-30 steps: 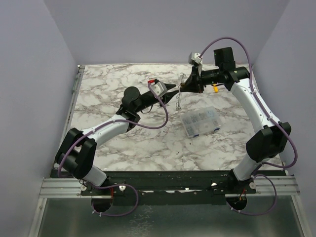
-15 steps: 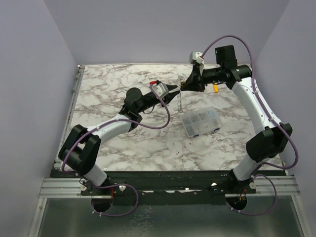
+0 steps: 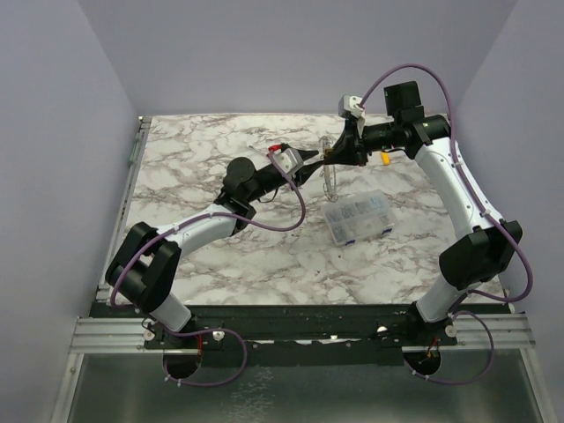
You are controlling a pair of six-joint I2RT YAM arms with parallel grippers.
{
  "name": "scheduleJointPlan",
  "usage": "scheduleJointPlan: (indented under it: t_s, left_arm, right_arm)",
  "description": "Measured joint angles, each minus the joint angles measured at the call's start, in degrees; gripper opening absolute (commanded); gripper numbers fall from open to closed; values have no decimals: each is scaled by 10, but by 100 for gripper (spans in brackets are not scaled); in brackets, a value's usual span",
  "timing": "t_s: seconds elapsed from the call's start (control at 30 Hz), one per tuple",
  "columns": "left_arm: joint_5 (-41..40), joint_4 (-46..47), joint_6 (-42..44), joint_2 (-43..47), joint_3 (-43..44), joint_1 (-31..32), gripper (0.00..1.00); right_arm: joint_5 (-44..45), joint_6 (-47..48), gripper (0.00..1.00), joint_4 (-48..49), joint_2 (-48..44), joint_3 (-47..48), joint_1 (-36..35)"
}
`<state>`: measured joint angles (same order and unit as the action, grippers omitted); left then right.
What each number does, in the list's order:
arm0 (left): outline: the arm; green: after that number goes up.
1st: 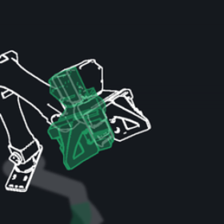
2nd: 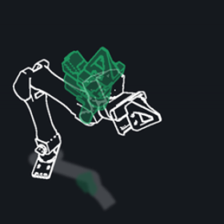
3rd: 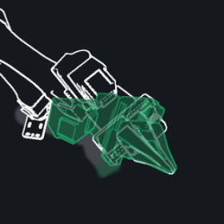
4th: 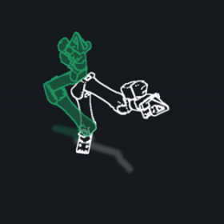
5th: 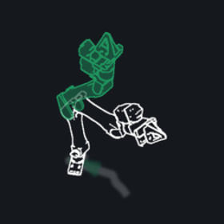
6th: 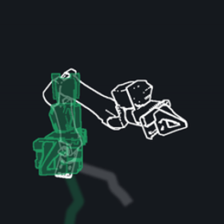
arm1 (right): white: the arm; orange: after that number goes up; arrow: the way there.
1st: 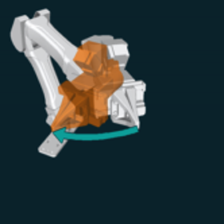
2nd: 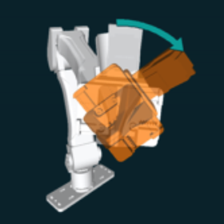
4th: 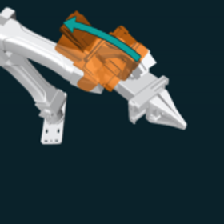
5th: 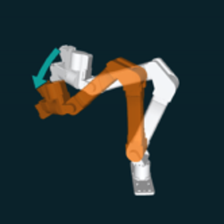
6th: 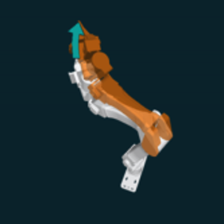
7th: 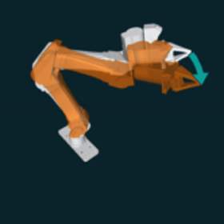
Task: Remove the keys from the keyring
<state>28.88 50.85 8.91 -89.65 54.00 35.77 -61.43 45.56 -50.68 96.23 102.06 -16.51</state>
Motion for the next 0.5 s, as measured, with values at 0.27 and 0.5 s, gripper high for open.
scheduleJointPlan:
  t_s: [0.27,0.5]
  left_arm:
    - [-10,3,0,0,7,2,26]
    - [-13,5,6,0,7,7,34]
  right_arm:
    - [0,15,1,-17,0,2,0]
    - [0,19,1,-31,0,9,0]
